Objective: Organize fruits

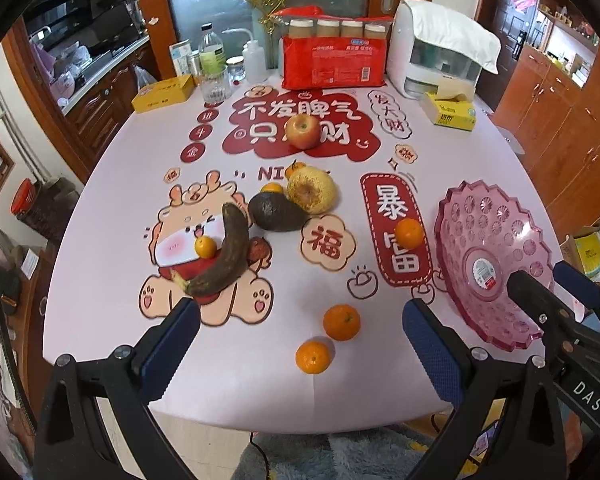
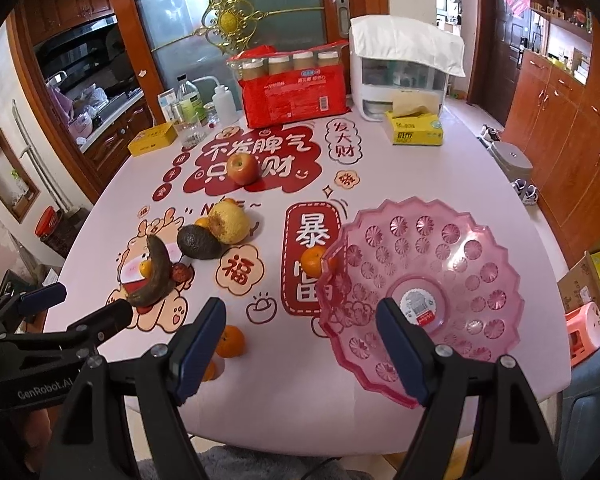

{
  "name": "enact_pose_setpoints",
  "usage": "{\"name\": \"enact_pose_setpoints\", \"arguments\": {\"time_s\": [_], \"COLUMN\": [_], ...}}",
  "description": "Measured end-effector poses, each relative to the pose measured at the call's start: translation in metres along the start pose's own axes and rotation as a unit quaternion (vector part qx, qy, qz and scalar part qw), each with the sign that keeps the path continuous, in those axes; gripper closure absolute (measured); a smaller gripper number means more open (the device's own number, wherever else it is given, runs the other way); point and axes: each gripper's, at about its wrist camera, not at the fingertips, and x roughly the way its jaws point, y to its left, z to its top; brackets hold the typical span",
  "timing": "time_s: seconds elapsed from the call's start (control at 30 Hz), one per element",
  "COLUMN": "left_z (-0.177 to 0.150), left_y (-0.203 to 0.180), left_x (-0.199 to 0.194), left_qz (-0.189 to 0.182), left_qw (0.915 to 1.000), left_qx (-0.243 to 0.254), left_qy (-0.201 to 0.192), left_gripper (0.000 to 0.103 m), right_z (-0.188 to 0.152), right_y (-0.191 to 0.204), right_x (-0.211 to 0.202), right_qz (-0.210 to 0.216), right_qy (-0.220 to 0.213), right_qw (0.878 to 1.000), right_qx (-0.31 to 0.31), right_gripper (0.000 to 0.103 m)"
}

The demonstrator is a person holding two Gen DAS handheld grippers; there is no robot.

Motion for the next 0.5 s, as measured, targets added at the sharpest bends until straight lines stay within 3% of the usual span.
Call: {"name": "enact_pose_setpoints", "arguments": {"time_s": [0.23, 0.5], "left_z": [0.024, 0.041], "left_y": [-0.005, 0.004], "left_x": [-0.008, 0.000], "left_qz": [-0.013, -0.038], "left_qw": [0.9993, 0.9973], "left_qx": [0.028, 0.059], "left_qy": [-0.023, -0.022], "left_gripper": [0.002, 0.002], "right_z": [0.011, 0.017], "right_y": [0.001, 0.016], "right_x": [-0.011, -0.013], "right_qz": [-0.025, -0.060], "right_qy": [-0.026, -0.037], "right_qw": [0.999, 0.997], "right_qx": [0.020, 0.029], "right_gripper": [0.025, 0.026]}}
